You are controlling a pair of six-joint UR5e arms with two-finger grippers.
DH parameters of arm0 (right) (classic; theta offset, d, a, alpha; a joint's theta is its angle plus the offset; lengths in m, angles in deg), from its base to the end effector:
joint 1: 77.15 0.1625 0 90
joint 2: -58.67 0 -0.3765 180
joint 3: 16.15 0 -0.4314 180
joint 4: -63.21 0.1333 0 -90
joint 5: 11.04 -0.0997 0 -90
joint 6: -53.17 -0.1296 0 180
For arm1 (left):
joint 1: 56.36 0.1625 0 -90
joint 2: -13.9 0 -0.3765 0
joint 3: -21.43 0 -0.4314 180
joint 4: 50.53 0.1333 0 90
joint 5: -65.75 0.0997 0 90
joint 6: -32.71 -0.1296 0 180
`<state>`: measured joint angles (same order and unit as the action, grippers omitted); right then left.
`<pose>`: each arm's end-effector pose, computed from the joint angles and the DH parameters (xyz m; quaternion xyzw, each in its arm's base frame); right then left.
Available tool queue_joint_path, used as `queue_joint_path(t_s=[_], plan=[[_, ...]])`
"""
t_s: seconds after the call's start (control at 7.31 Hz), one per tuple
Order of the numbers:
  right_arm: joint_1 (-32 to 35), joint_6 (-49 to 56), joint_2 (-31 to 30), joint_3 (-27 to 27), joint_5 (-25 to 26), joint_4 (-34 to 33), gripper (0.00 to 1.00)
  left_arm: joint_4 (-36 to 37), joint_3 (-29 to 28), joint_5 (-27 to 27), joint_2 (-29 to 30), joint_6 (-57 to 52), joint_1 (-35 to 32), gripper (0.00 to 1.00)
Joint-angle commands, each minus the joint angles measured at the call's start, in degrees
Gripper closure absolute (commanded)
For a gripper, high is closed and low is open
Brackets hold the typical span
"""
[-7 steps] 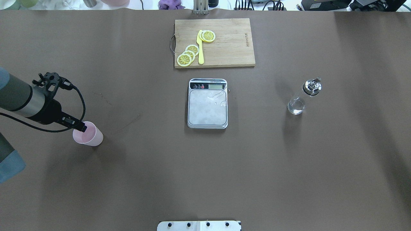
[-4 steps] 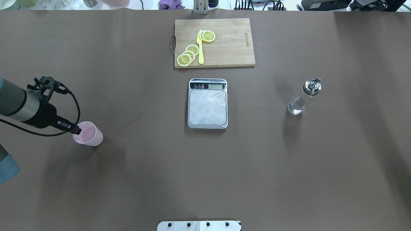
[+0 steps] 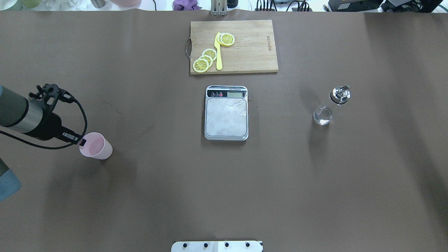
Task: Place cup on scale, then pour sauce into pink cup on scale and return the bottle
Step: 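Close the left gripper on the pink cup's rim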
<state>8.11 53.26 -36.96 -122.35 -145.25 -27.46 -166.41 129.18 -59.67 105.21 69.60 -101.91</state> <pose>0.0014 -0.5032 0.5324 0.0647 -0.3778 -0.0713 0.9209 0.3517 -0.4416 0.4024 0.0930 0.4505 0.1740 0.8707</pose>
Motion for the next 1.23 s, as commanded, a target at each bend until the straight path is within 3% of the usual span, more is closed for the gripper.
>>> queue_joint_path(t_s=[0.0, 0.14, 1.09], plan=[[0.0, 0.0, 0.0, 0.0, 0.0, 0.0, 0.00, -0.1, 0.0, 0.0, 0.1, 0.1, 0.1, 0.91], [0.0, 0.0, -0.1, 0.0, 0.0, 0.0, 0.00, -0.1, 0.0, 0.1, 0.1, 0.1, 0.0, 1.00], [0.0, 0.0, -0.2, 0.2, -0.1, 0.0, 0.00, 0.7, 2.4, 1.3, 2.5, 1.6, -0.2, 1.00]])
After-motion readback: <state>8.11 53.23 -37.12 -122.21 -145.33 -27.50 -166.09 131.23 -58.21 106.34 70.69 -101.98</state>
